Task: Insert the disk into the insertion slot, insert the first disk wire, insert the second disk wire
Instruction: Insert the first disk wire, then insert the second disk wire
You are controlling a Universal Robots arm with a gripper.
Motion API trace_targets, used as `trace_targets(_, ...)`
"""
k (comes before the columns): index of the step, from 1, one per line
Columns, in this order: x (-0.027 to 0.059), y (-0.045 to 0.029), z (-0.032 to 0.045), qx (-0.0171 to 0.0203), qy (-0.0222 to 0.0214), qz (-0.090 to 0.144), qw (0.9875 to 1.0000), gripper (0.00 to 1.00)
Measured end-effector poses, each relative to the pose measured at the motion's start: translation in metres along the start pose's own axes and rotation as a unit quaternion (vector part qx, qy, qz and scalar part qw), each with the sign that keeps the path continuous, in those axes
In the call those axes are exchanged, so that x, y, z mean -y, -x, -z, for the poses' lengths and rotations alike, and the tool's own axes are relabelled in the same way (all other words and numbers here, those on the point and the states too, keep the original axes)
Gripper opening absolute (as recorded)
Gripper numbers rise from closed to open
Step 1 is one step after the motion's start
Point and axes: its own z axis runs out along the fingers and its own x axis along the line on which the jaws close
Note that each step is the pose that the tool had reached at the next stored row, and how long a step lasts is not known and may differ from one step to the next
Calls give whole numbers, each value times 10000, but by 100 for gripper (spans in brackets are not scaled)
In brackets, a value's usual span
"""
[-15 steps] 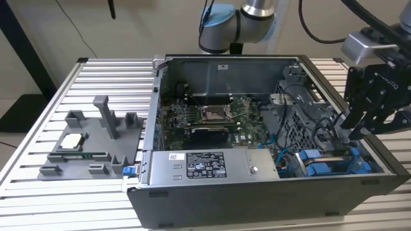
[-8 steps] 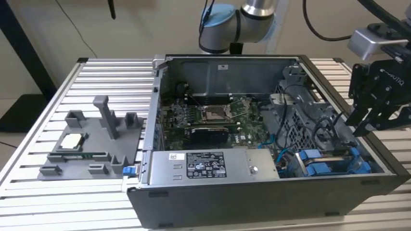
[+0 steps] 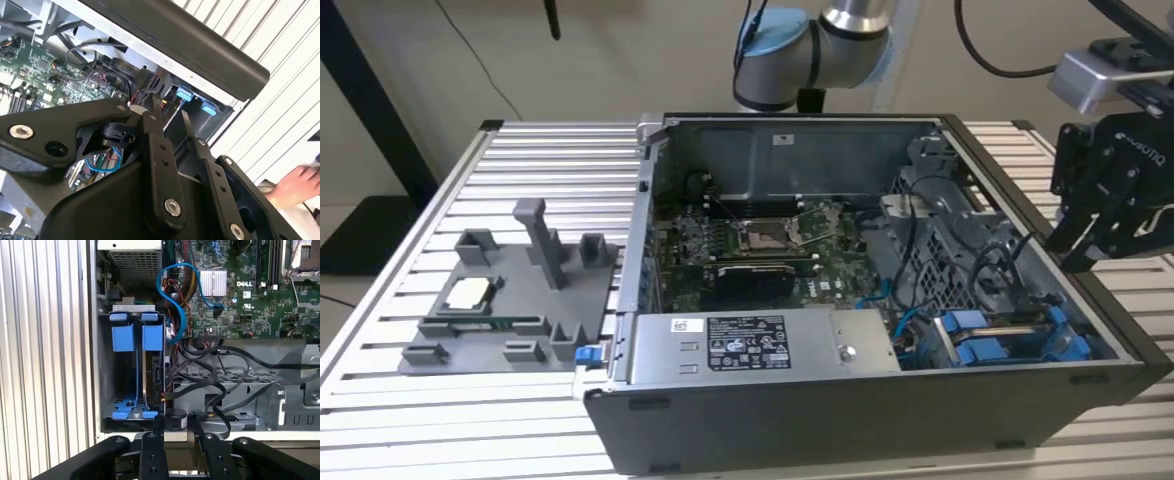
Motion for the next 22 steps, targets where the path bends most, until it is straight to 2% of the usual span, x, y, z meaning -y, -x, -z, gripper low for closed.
trace_targets(8,56,83,-3,40,-27,-1,10000,33)
trace_targets(16,105,115,6,132,-76,-4,9999,33)
trace_targets(19,120,123,26,148,-77,-4,9999,33)
trace_targets(22,123,164,21,156,-77,-6,9998,33)
